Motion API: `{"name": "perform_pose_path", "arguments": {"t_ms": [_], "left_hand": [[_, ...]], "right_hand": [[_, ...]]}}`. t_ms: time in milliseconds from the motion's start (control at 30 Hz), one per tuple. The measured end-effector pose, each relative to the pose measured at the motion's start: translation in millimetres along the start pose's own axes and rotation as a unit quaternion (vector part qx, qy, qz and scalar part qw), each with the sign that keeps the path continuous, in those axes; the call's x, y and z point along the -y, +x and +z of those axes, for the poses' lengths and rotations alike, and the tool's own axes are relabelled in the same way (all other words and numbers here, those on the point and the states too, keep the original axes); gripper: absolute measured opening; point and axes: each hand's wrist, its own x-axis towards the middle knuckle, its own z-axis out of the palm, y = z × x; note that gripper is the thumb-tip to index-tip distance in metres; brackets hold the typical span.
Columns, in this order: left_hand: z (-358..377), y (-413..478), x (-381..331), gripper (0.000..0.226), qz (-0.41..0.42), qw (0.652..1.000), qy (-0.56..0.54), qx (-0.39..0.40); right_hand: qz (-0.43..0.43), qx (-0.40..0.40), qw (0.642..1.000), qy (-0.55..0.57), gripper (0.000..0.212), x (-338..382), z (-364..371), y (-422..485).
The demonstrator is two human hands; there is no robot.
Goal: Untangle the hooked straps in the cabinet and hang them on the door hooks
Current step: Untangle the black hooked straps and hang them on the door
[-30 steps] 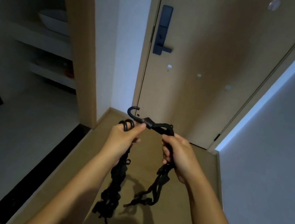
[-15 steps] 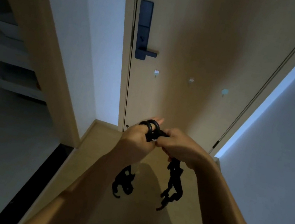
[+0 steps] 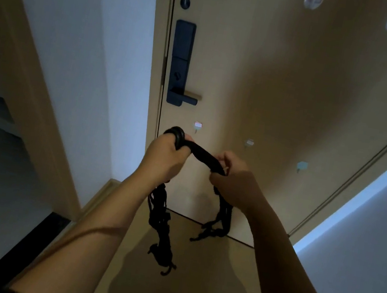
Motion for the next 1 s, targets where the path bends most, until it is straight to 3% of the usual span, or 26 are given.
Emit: {"name": "perform_pose_path", "arguments": {"t_ms": [133, 300, 400, 467, 567, 767, 833, 1000], "left_hand": [[-8, 64, -17, 0.018, 0.006, 0.997, -0.055, -0.046], [-27, 148, -41, 0.022, 0.029, 0.999, -0.033, 0.004], [-39, 203, -54, 0.062, 0.081, 0.995, 0.031, 0.047], [-47, 239, -71, 0.070, 0.123, 0.990, 0.035, 0.062], [-59, 288, -104, 0.063, 0.180, 0.978, 0.036, 0.098], [-71, 361, -167, 0.010, 0.287, 0.941, 0.057, 0.170], [-70, 386, -185, 0.028, 0.305, 0.938, 0.057, 0.154], [-76, 451, -242, 0.028, 0.305, 0.948, 0.034, 0.085]], "right_hand": [[-0.033, -0.022, 0.995, -0.087, 0.007, 8, -11, 71], [-0.082, -0.057, 0.995, -0.012, 0.015, 49, -39, 153], [-0.109, -0.045, 0.993, -0.031, 0.012, 81, -60, 206], [-0.110, -0.031, 0.991, -0.069, 0.013, 103, -72, 241], [-0.113, -0.026, 0.988, -0.104, 0.021, 140, -89, 290], [-0.150, -0.086, 0.981, -0.090, 0.017, 195, -138, 361], [-0.161, -0.076, 0.980, -0.086, 0.015, 209, -161, 378], [-0.203, -0.072, 0.971, -0.104, 0.018, 240, -228, 420]]}}
